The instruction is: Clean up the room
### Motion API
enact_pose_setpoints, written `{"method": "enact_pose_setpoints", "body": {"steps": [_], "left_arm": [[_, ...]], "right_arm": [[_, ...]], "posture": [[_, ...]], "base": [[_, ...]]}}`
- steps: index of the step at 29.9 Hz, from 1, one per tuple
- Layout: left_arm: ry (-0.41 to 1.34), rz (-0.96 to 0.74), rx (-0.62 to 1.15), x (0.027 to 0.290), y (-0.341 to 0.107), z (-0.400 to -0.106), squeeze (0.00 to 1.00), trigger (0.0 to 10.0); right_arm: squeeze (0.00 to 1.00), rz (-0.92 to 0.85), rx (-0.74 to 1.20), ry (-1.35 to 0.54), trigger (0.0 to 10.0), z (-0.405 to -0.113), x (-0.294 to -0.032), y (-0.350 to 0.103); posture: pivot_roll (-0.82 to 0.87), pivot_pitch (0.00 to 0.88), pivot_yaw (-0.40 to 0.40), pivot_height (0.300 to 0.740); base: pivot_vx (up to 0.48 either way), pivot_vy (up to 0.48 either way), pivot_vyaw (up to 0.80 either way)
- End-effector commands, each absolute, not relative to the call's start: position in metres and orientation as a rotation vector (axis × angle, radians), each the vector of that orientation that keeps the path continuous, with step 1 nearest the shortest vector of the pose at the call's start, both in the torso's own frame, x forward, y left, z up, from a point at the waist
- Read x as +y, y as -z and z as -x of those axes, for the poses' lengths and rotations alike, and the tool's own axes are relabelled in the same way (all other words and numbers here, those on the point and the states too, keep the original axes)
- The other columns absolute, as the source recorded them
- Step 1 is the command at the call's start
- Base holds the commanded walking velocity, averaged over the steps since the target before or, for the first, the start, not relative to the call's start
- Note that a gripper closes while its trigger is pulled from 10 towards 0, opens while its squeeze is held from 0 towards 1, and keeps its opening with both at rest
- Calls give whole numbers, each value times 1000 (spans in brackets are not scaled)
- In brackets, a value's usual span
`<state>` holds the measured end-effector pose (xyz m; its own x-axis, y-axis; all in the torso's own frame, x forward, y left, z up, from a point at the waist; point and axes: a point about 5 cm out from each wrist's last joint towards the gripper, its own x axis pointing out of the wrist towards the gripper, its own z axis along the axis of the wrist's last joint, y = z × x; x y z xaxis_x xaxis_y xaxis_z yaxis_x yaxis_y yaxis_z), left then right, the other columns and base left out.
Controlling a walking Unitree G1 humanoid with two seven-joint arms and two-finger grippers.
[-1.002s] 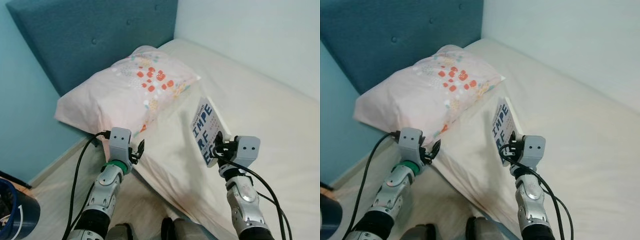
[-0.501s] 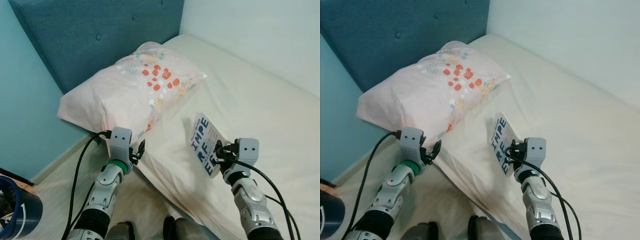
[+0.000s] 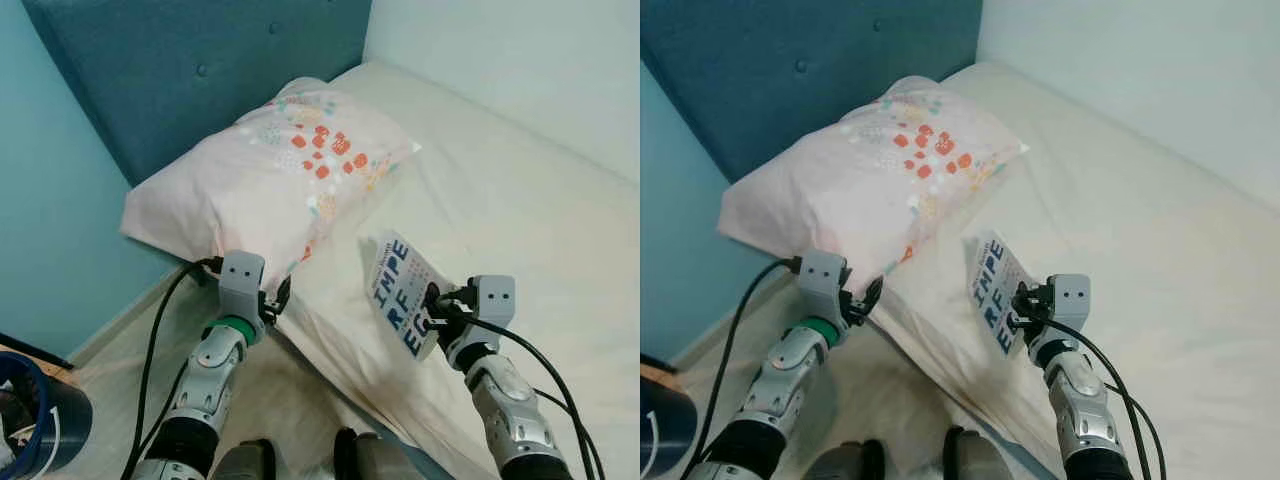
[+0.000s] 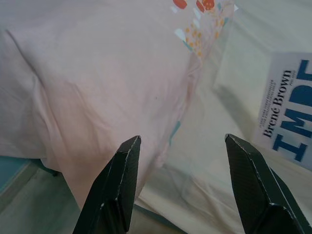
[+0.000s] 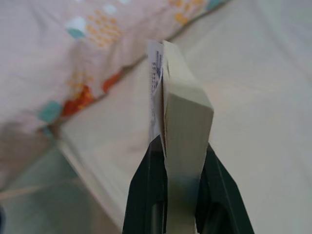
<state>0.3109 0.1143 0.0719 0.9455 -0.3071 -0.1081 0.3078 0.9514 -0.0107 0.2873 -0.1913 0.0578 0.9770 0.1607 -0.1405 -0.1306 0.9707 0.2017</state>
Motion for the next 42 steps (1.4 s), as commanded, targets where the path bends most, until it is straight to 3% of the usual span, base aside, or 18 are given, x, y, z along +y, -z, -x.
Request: {"method": "enact_pose_setpoints", "body": {"steps": [1, 7, 13, 42], "left_arm": [[334, -13, 137, 112, -66, -306, 0, 10000], [328, -5, 162, 113, -63, -304, 0, 10000], [327, 6, 161, 111, -61, -301, 0, 10000], [341, -23, 166, 107, -65, -300, 0, 10000]], "right_arm": [[0, -232, 121, -183, 10000, -290, -193, -70], [0, -238, 100, -211, 10000, -293, -191, -78], [0, -239, 101, -215, 10000, -290, -188, -77], [0, -256, 110, -202, 10000, -288, -193, -83]], "posture": [[-18, 161, 23, 737], [-19, 166, 20, 737], [-18, 162, 14, 737], [-20, 165, 22, 737]], "base": [[0, 0, 0], [0, 0, 0], [0, 461, 0], [0, -33, 0]]}}
